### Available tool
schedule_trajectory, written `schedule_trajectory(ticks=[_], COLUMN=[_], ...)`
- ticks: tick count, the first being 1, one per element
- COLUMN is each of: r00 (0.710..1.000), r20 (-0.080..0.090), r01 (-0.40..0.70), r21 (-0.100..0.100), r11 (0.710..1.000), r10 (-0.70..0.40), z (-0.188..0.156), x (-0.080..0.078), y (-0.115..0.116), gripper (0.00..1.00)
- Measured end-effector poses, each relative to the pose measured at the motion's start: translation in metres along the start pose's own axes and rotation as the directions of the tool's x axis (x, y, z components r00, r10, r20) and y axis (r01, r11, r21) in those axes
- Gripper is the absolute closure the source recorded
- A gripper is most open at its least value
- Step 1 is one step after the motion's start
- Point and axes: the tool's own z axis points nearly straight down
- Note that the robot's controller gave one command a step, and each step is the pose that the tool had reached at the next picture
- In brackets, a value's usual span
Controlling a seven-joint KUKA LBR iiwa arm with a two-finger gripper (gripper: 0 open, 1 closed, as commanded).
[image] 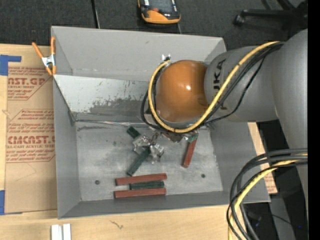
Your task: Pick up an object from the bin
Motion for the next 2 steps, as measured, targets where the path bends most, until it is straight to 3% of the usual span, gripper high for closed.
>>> schedule_trajectory(ticks=[2], r00=[1.000], r20=[-0.002], r01=[0.000], r21=[-0.002], r11=[1.000], r10=[0.000], z=[-0.0120], x=[0.0000], y=[0.0008], gripper=[1.00])
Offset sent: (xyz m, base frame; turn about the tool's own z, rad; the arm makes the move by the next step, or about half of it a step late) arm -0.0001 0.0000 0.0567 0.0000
